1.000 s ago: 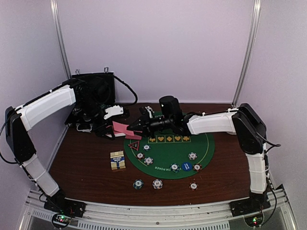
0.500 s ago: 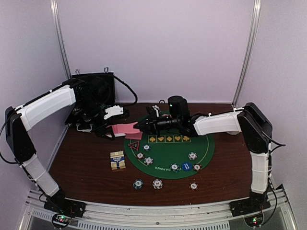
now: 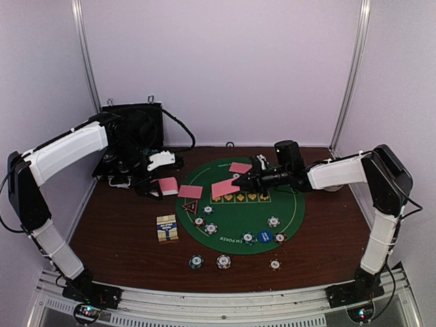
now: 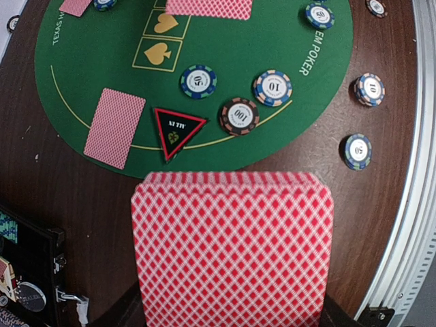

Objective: Distribute texas hold em gaming equipment

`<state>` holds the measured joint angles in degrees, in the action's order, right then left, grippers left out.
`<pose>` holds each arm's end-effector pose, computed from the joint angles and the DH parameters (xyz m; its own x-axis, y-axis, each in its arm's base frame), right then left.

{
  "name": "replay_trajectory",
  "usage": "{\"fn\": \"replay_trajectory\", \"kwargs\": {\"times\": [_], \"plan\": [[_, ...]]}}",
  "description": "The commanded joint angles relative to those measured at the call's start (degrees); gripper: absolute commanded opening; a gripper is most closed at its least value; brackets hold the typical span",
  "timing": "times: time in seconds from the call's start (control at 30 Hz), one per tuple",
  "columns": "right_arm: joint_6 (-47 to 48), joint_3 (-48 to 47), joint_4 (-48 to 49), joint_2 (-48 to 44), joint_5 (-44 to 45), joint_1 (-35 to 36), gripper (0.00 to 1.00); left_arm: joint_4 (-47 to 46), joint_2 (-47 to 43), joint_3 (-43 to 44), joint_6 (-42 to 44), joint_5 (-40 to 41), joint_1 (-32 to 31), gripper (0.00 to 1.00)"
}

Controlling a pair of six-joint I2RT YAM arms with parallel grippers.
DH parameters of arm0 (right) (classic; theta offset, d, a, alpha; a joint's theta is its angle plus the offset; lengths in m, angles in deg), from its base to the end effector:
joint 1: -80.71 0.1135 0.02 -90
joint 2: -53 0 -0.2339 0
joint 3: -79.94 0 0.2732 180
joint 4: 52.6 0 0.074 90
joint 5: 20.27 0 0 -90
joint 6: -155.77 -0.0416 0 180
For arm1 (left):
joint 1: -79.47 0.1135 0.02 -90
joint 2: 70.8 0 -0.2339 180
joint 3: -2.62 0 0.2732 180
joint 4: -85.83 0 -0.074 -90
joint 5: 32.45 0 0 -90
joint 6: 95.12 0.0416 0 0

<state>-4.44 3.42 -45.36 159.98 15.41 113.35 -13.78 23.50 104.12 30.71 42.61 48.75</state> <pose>0.3305 0.2518 0.1600 -0.9999 0.0113 -0.0098 -0.0069 0.2301 0.9732 0.2882 -0.1837 0.2717 -0.3408 0.8604 -0.3789 0.9339 0.3563 -0.0308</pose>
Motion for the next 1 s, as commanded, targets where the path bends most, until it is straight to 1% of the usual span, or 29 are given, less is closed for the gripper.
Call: {"fn": "replay_trajectory", "kwargs": {"times": [0.0, 0.07, 0.23, 0.47, 0.57, 0.63, 0.8, 0.97], "plan": [[15.8, 1.5, -18.5, -2.1, 0.6, -3.3, 0.0, -1.1, -0.8, -0.1, 0.7, -0.3, 0.3, 0.0], [20.2, 1.5, -24.3, -1.9, 2.1, -4.4, 0.0, -1.1, -0.8, -0.1, 0.7, -0.3, 0.3, 0.0], [28.5, 1.1, -33.8, -1.6, 6.4, -5.8, 0.0, -1.1, -0.6, 0.1, 0.7, -0.5, 0.3, 0.0], [35.1, -0.3, -42.1, -1.0, 10.9, -5.9, 0.0, -1.0, -0.8, 0.0, 0.7, -0.5, 0.3, 0.0], [36.3, -0.3, -43.5, -1.4, 12.0, -5.9, 0.0, -1.1, -0.9, 0.0, 0.8, -0.7, 0.3, 0.0], [36.3, -0.2, -43.4, -1.6, 12.5, -5.9, 0.13, -1.1, -0.9, 0.0, 0.8, -0.9, 0.3, 0.0], [36.6, -1.2, -43.5, -1.5, 13.3, -5.5, 0.34, -1.1, -0.8, 0.1, 0.8, -1.1, 0.3, 0.0], [38.0, -3.7, -46.2, -1.1, 15.0, -5.0, 0.43, -1.0, -0.9, 0.2, 0.8, -1.0, 0.3, 0.0]]}}
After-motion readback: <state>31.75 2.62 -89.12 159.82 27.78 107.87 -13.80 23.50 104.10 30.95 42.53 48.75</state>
